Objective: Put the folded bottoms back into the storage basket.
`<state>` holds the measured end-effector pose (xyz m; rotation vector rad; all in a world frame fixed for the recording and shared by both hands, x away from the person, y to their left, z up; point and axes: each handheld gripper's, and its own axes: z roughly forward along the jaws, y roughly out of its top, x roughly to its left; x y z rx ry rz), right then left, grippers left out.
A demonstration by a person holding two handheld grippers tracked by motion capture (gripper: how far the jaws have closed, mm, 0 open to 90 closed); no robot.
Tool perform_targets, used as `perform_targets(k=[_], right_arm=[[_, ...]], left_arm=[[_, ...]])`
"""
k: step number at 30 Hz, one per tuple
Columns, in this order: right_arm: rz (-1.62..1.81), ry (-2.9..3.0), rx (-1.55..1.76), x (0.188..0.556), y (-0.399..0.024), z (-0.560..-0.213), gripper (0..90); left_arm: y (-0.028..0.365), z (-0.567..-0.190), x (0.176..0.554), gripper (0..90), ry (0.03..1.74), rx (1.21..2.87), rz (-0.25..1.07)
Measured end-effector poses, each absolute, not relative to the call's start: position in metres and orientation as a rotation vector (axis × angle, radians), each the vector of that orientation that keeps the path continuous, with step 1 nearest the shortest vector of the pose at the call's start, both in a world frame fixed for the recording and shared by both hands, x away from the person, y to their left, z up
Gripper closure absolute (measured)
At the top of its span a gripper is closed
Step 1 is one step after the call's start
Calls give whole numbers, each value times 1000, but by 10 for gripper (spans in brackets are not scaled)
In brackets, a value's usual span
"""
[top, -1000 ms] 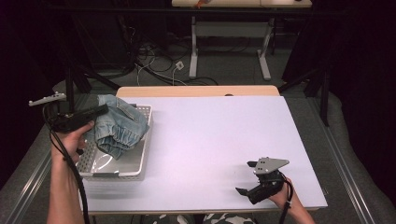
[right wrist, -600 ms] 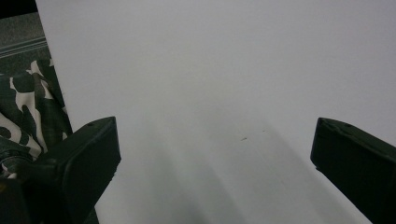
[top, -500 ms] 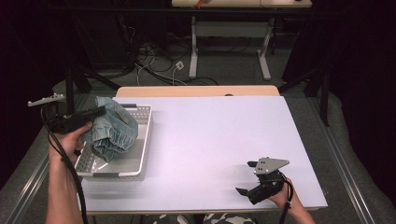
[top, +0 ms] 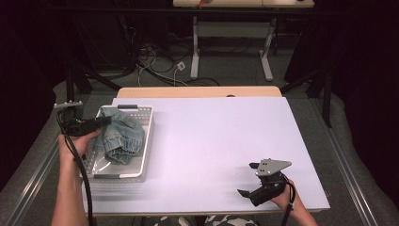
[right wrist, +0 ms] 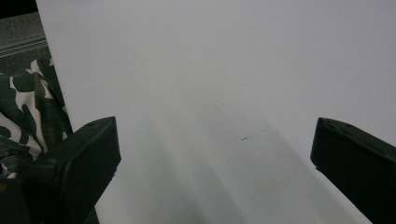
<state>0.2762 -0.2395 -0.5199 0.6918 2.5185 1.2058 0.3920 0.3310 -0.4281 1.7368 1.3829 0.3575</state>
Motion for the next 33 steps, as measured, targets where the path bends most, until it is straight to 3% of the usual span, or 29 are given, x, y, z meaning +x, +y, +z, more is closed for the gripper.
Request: perform_targets(k=[21,33], right_arm=[[1207,2523,692,276,-239,-520,9],[1205,2527,692,276,-239,-520,10]], left_arm=[[315,-454,407,731,1468,1951,488],[301,-469,412,816,1459,2090,531]])
